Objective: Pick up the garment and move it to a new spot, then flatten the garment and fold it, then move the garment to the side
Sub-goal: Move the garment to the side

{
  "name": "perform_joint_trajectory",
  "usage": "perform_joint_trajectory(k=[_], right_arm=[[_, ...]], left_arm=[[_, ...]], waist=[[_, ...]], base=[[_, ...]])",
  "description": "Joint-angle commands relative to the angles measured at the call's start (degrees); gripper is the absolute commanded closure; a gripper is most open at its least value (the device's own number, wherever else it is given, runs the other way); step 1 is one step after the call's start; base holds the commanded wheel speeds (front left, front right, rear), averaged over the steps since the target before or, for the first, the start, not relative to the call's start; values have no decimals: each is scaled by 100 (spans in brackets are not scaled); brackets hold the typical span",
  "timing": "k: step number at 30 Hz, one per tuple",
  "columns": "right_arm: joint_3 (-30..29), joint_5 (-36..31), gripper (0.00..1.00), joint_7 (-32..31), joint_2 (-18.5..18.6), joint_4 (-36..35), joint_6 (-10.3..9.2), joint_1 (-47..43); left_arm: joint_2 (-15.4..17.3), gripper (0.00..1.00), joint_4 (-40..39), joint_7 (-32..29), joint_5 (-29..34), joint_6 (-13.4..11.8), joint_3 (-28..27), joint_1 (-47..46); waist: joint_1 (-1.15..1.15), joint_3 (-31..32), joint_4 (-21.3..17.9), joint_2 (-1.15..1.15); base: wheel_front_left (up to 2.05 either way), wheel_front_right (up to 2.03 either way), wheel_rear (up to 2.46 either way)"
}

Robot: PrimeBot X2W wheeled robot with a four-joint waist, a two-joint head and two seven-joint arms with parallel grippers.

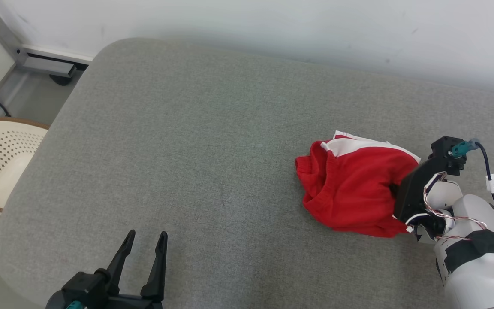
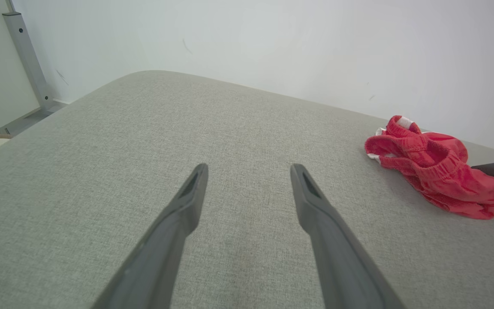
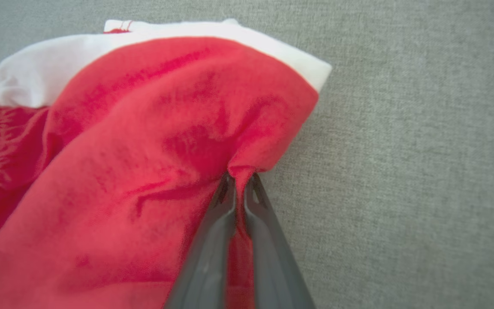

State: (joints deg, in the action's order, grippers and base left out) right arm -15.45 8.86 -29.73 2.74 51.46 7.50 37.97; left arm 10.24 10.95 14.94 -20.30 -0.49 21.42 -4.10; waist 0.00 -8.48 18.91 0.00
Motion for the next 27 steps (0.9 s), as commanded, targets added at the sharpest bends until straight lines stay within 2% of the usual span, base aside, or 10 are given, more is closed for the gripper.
perform_joint_trajectory(k=[1,12,21,27], right_arm=[[23,-53,100,27,33,7,-3,51],[346,-287,100,-125,31,-587,-3,-163],[843,-381,100,-751,30,-1742,-3,-592],[944,-662,100,-1194,29,-2637,-3,-899]], left_arm=[[44,0,-3,28,-65,-4,-16,-14],[103,0,-30,31,-89,-51,-77,130],[158,0,-75,32,-92,-84,-157,225],[130,0,-76,31,-105,-51,-129,211]], waist=[[0,34,-39,0],[0,315,-516,0],[0,485,-1137,0],[0,498,-1481,0]], base=[[0,0,0],[0,0,0],[0,0,0],[0,0,0]])
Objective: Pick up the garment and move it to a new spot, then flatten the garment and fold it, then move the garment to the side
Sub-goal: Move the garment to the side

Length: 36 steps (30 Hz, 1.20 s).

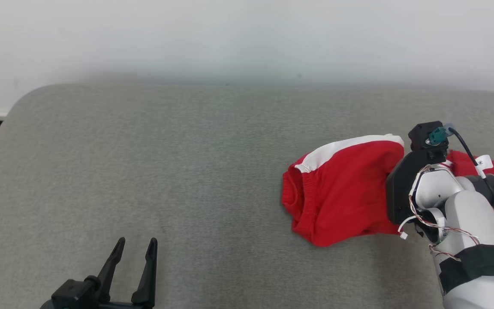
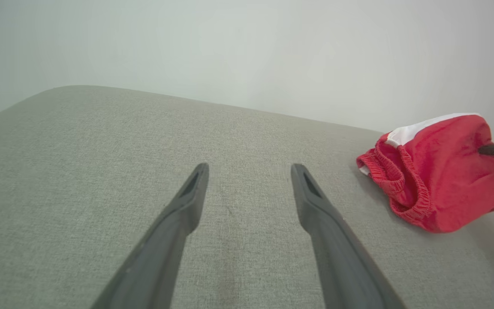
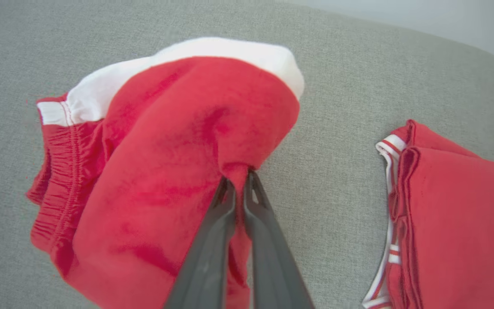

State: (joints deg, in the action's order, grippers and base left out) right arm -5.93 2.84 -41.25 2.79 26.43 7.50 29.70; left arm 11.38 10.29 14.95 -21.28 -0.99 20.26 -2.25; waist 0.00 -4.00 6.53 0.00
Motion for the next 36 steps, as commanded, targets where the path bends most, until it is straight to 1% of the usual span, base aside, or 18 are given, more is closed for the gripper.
perform_joint_trajectory(k=[1,3,4,7,12,15,19,27,36], right_arm=[[-1,-98,100,-109,26,-257,-3,-97],[18,-222,100,-262,25,-588,-3,-135],[18,-222,100,-262,25,-588,-3,-135],[101,-379,100,-429,24,-862,-3,-67],[242,-454,100,-573,25,-866,-3,60],[352,-326,100,-678,69,-799,-3,167],[426,-113,100,-758,319,-716,-3,309],[733,300,100,-765,1009,-415,-3,605],[1082,452,100,-640,1651,-184,-3,846]], left_arm=[[13,0,-8,30,-5,1,-12,27],[11,0,-4,31,7,14,-10,6],[11,0,-4,31,7,14,-10,6],[8,0,-18,27,37,28,-10,-69],[-7,0,15,27,77,51,18,-177],[0,0,29,27,97,71,29,-224],[28,0,41,27,103,93,23,-319],[126,0,61,27,126,113,21,-447],[219,0,16,-26,120,83,29,-523]], waist=[[0,45,-298,0],[0,17,-454,0],[0,17,-454,0],[0,-69,-648,0],[0,-205,-831,0],[0,-304,-905,0],[0,-427,-963,0],[0,-646,-1029,0],[0,-767,-1055,0]], base=[[0,0,0],[0,0,0],[0,0,0],[0,0,0],[0,0,0],[0,0,0],[0,0,0],[0,0,0],[0,0,0]])
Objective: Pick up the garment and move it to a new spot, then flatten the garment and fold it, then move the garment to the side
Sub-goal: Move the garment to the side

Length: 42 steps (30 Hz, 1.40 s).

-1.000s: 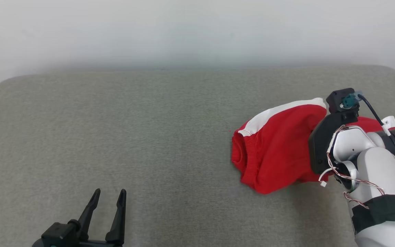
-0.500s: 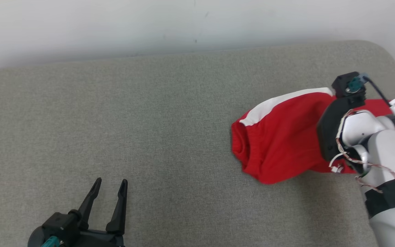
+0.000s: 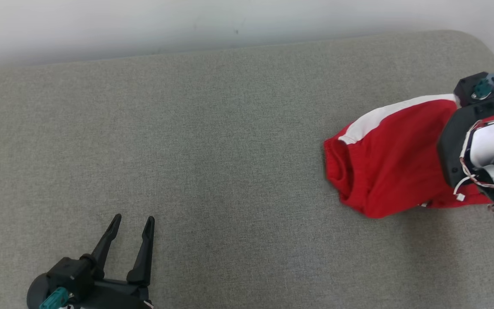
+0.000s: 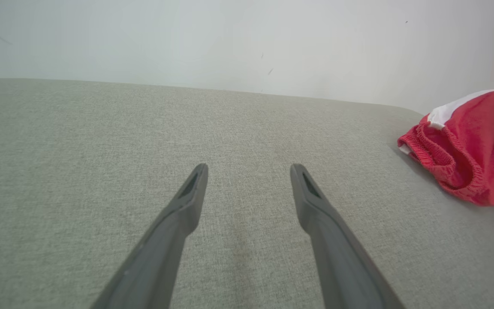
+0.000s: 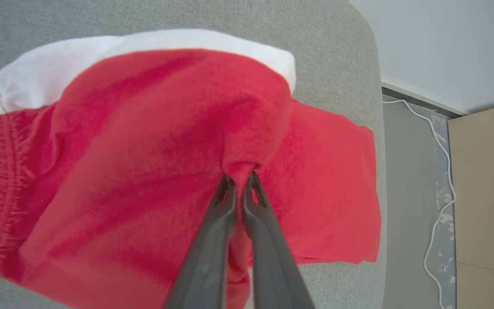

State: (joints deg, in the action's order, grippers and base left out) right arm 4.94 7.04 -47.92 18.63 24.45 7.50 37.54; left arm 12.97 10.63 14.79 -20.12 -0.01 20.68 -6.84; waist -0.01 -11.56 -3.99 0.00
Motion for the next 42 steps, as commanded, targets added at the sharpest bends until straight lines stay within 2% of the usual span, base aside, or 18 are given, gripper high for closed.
perform_joint_trajectory(k=[1,11,20,29,38,39,40,41,42], right_arm=[[5,27,100,55,120,32,-3,90],[-192,-162,100,172,488,274,-3,209],[-539,-629,100,461,817,601,-4,145],[-943,-1293,100,792,890,757,-4,27],[-485,-1663,100,1440,1190,1206,-4,-17],[-482,-1713,75,1489,1213,1258,-4,-9],[-482,-1746,56,1538,1236,1304,-4,-11],[-517,-1786,10,1592,1247,1341,-4,-5],[-550,-1817,0,1690,1250,1349,-4,5]], left_arm=[[63,0,-30,-11,7,-17,-8,-70],[124,0,-106,-62,2,-34,27,-130],[205,0,-190,-114,3,-64,46,-178],[265,0,-248,-154,5,-105,76,-186],[334,0,-337,-232,27,-121,141,-192],[337,0,-349,-239,26,-130,145,-186],[340,0,-356,-247,25,-137,149,-179],[345,0,-364,-247,24,-144,154,-170],[347,0,-373,-244,23,-149,159,-163]], waist=[[1,-24,-2,0],[1,-161,97,0],[1,-287,216,0],[1,-352,247,0],[1,-419,315,0],[1,-424,320,0],[1,-427,324,0],[1,-427,327,0],[1,-426,329,0]], base=[[0,0,0],[0,0,0],[0,0,0],[0,0,0],[0,0,0],[0,0,0],[0,0,0],[0,0,0],[0,0,0]])
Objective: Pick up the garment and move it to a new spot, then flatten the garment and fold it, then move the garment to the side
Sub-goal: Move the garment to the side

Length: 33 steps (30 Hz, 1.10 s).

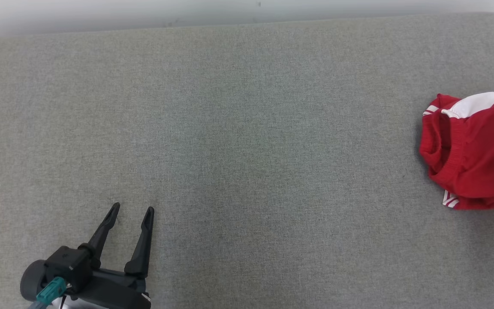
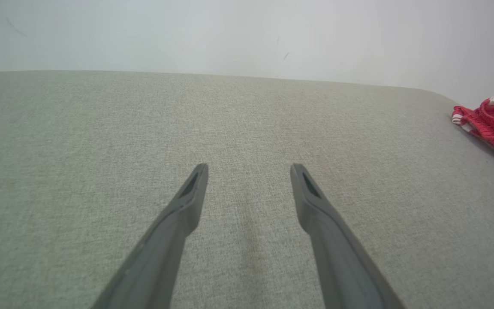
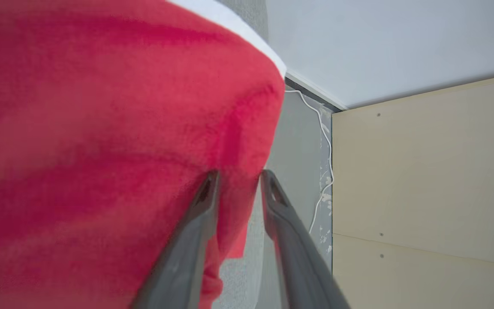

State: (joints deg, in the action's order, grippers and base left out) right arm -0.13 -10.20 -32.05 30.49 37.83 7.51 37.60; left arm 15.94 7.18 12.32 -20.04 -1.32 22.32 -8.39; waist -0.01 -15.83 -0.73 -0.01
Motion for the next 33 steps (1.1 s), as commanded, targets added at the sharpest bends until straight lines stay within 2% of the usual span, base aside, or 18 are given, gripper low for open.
perform_joint_trajectory(k=[1,6,13,14,15,20,25,29,31,32,33], right_arm=[[-30,-111,0,226,54,15,-5,-7],[-129,-41,0,829,-45,113,-5,16],[-311,286,0,2176,-297,274,-5,135],[-311,286,0,2176,-297,274,-5,135],[-387,479,0,2548,-447,373,-5,151],[-717,1117,0,3459,-899,521,-5,125],[-917,1342,0,4232,-1215,441,-5,-36],[-1194,1653,0,4549,-1538,252,-5,-160],[-1290,1940,0,4622,-1733,123,-5,-255],[-1245,1795,0,4640,-1701,23,-4,-363],[-1320,1930,0,4670,-1810,-62,-7,-439]], left_arm=[[52,0,-28,-3,15,-19,3,0],[54,0,-45,22,17,-63,20,30],[-52,0,-28,137,-90,-176,-114,-62],[-52,0,-28,137,-90,-176,-114,-62],[-102,0,3,159,-151,-206,-184,-122],[-290,0,135,226,-416,-244,-444,-261],[-489,0,373,246,-873,-168,-737,-426],[-537,0,619,246,-1008,-130,-840,-563],[-554,0,776,248,-1080,-186,-929,-638],[-567,0,834,250,-1094,-229,-967,-664],[-587,0,908,249,-1118,-299,-1014,-686]], waist=[[1,7,5,1],[1,54,-28,1],[1,191,-76,1],[1,191,-76,1],[1,251,-80,1],[1,444,-69,1],[1,676,-37,1],[1,888,13,1],[1,995,58,1],[1,1047,86,1],[1,1103,112,1]], base=[[0,0,0],[0,0,0],[0,0,0],[0,0,0],[0,0,0],[0,0,0],[0,0,0],[0,0,0],[0,0,0],[0,0,0],[0,0,0]])
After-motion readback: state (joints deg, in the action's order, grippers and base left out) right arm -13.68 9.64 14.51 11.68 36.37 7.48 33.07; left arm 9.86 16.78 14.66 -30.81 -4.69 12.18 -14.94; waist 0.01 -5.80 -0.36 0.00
